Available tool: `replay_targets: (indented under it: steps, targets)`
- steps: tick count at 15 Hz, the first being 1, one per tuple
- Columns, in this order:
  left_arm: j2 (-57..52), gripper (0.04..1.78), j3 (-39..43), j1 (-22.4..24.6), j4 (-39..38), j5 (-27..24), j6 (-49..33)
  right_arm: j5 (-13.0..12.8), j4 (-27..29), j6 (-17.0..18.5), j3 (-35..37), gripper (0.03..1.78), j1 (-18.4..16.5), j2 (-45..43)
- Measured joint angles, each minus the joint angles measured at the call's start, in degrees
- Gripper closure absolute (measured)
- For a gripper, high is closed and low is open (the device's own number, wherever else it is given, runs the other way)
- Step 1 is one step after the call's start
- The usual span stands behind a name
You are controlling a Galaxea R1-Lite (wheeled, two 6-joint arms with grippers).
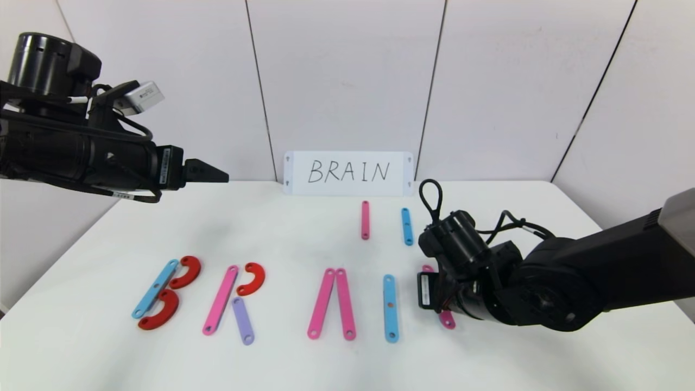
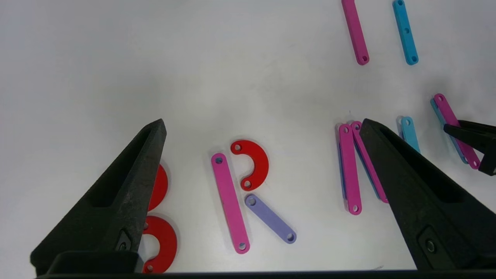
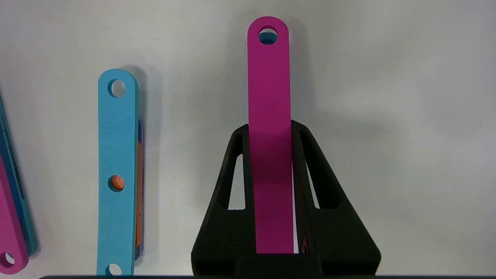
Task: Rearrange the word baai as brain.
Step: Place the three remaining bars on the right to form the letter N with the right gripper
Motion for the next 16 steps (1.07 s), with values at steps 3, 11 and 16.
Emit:
replay_targets:
  steps: [3, 11, 16]
  targets:
    - [0.0, 0.08, 0.0, 0.0, 0.0, 0.0, 0.0, 0.0, 0.0, 0.5, 0.1, 1.44, 0.0, 0.2]
    - [0.0, 0.08, 0.1, 0.0, 0.0, 0.0, 0.0, 0.4, 0.3, 0.7, 0.3, 0.37, -0.1, -1.2]
    - [0.0, 0.08, 0.1, -0.1, 0.0, 0.0, 0.0, 0.8, 1.1, -3.0, -5.1, 0.07, -1.0, -3.0]
